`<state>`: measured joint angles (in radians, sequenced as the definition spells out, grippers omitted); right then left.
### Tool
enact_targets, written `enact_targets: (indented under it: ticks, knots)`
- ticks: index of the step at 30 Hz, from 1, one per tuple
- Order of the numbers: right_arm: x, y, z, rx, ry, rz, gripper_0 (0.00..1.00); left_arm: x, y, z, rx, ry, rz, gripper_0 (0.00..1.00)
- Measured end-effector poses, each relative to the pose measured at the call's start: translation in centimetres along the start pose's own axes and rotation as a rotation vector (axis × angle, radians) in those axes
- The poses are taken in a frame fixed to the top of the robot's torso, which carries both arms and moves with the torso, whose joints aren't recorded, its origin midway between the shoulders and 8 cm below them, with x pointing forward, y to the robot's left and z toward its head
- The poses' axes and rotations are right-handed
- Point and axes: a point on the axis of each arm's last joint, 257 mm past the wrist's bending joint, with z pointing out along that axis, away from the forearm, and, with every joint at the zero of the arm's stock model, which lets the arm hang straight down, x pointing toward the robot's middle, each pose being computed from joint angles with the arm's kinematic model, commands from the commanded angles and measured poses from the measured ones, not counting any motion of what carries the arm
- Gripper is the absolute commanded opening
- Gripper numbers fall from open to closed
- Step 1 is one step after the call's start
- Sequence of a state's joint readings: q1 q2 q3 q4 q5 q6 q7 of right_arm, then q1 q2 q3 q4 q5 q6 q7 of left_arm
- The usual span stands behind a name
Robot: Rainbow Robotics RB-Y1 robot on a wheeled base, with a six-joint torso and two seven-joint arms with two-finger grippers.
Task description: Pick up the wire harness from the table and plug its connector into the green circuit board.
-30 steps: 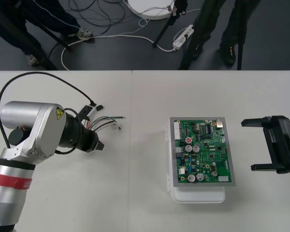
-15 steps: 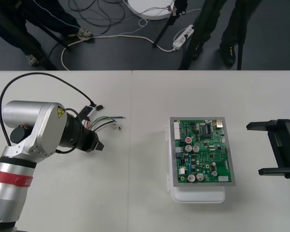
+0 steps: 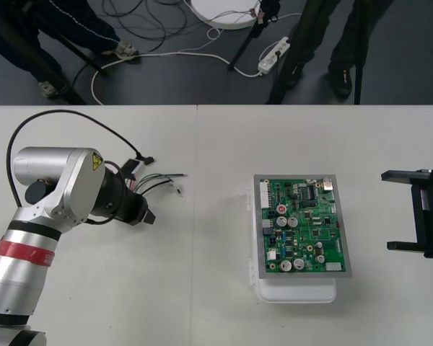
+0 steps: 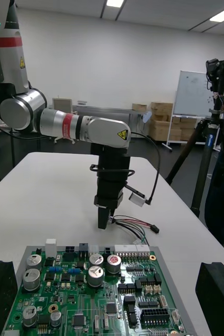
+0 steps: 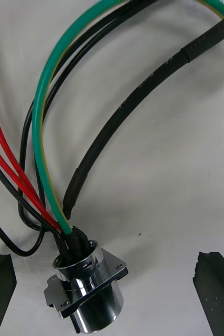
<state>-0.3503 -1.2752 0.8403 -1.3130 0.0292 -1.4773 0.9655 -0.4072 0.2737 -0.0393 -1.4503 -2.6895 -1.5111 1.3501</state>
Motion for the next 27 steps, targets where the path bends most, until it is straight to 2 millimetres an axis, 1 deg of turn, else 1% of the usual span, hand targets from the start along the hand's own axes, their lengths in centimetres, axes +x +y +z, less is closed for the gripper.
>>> enact_targets:
  ticks: [6,16,27]
  knots:
    - [0.2,0.3,0.0,-0.003,0.003,0.009,1.0,-0.6,0.1,0.0,-0.005,-0.021,0.0,1.0]
    - [0.0,0.7,0.4,-0.015,-0.009,0.016,1.0,-0.4,0.4,0.6,-0.005,-0.014,-0.011,1.0]
    - [0.0,1.0,0.5,-0.025,-0.007,0.015,1.0,-1.2,0.7,0.5,-0.008,-0.014,-0.012,1.0]
